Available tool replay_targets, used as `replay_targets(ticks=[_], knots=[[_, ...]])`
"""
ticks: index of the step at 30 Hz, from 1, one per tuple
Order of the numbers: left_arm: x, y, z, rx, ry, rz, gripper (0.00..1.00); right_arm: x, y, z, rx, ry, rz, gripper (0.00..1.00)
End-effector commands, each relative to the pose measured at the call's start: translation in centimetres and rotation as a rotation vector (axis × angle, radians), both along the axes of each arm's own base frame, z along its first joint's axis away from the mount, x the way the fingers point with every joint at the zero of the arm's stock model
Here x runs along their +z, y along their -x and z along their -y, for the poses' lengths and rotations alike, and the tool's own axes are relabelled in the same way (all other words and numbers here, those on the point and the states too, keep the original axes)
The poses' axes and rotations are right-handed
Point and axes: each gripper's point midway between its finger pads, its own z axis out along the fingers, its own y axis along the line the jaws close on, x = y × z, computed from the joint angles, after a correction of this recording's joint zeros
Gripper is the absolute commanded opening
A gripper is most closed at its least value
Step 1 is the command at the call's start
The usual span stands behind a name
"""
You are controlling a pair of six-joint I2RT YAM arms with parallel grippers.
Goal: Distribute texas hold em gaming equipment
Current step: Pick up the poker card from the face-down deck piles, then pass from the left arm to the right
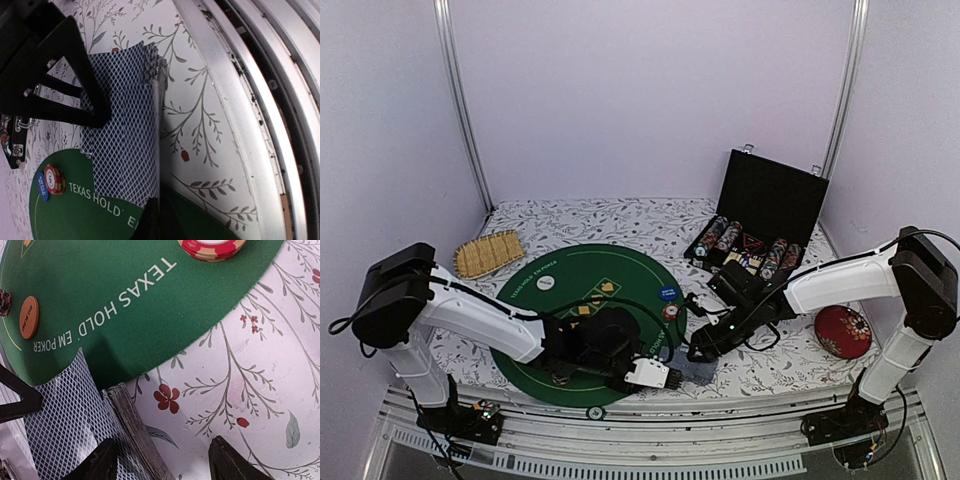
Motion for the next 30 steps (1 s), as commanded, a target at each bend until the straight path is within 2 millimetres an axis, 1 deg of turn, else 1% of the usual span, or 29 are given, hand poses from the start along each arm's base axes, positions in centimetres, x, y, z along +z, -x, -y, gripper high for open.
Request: replay_targets(ticks=[1,3,5,9,12,15,18,21,23,26,30], knots=[[0.8,0.8,0.4,-0.002,0.010,-0.009,0.00,-1.1,0.8,1.3,-0.003,0.055,-0.014,0.65],[1.2,0.8,0.4,0.005,0.014,-0.002,0.00,-1.1,0.8,1.3,-0.003,0.058,-0.011,0.65],[2.0,1.0,0.4,0.007,0.033,-0.001,0.00,-1.1,0.7,1.4,-0.006,0.060,-0.009,0.65],[4.5,1.2,0.4,0.015,0.091,0.010,0.00,-1.2,0.7,1.6,-0.012,0.069,-0.009,0.65],[6.3,1.1,-0.1,0.027,0.134,0.024,0.00,-1.3,0.7,1.6,-0.013,0.073,-0.012,0.65],[7.5,0.9,-1.0,0.053,0.152,0.036,0.00,-1.3,0.7,1.7,-0.013,0.076,-0.009,0.65],[7.7,-0.4,-3.1,0.134,0.120,0.084,0.00,-1.1,0.6,1.5,-0.011,0.070,-0.005,0.65],[7.8,-2.3,-6.0,0.236,0.076,0.146,0.00,-0.9,0.6,1.4,-0.003,0.062,-0.003,0.65],[8.4,-3.6,-8.0,0.297,0.065,0.174,0.00,-0.8,0.6,1.4,0.002,0.062,-0.001,0.66],[8.8,-4.6,-10.5,0.357,0.032,0.195,0.00,-0.7,0.7,1.5,0.008,0.064,0.001,0.66],[9.3,-5.8,-13.0,0.431,0.001,0.230,0.00,-0.4,0.7,1.4,0.015,0.053,0.010,0.67]])
